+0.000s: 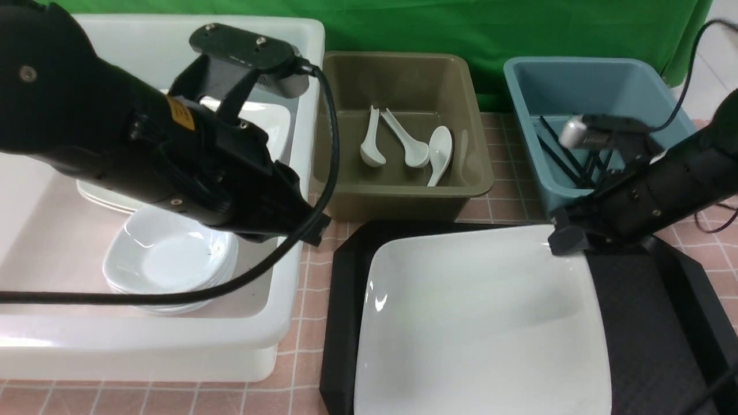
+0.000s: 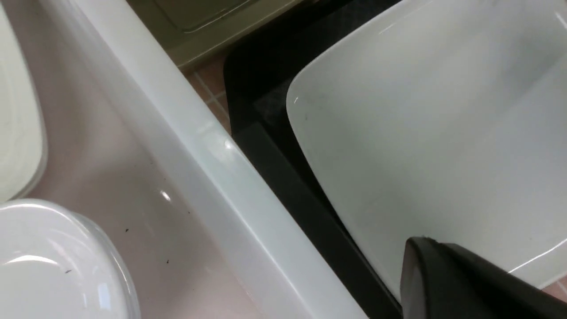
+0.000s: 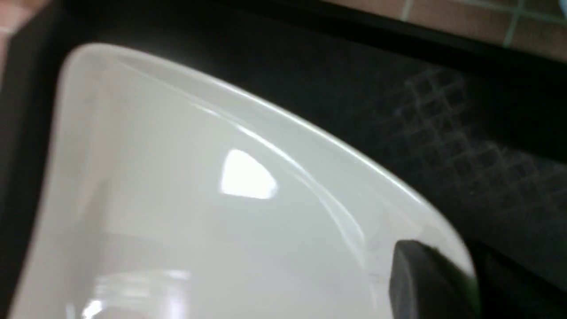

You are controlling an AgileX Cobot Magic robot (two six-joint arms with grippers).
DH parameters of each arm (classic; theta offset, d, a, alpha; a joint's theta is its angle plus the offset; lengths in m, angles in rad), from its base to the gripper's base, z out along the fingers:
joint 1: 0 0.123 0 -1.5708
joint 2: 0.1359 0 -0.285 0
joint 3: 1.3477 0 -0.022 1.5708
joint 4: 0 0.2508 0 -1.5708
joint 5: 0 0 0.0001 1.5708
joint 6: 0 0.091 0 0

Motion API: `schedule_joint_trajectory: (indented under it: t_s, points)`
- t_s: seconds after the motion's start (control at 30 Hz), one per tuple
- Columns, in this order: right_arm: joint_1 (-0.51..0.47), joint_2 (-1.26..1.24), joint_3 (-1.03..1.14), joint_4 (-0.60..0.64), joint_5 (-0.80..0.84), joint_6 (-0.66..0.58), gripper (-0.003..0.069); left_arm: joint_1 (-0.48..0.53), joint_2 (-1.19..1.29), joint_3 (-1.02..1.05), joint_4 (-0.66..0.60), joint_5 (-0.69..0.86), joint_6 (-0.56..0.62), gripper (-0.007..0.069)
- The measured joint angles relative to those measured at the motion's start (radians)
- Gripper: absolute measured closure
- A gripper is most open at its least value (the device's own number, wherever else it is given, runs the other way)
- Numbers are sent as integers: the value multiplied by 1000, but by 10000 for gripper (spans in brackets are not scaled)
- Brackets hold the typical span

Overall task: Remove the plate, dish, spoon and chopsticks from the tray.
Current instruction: Use the right arm to grab a plate from the dinner plate, then use the right arm to put the plate into the large storage box on the left

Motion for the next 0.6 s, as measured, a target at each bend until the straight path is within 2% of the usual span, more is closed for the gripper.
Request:
schedule_joint_trajectory:
  t_s: [0.17, 0.37, 0.47, 0.6]
  points:
    - [1, -113, 0, 7, 54, 1, 575, 0, 0, 0, 35, -13, -37, 627]
    - [1, -202, 1, -14, 55, -3, 577, 9, 0, -5, 129, -16, -110, 627]
    - [1, -246, -6, -26, 66, -3, 578, 51, 0, -29, 146, 9, -128, 627]
    - [2, -272, -99, -37, 96, -7, 578, 158, -11, -62, 146, 37, -131, 627]
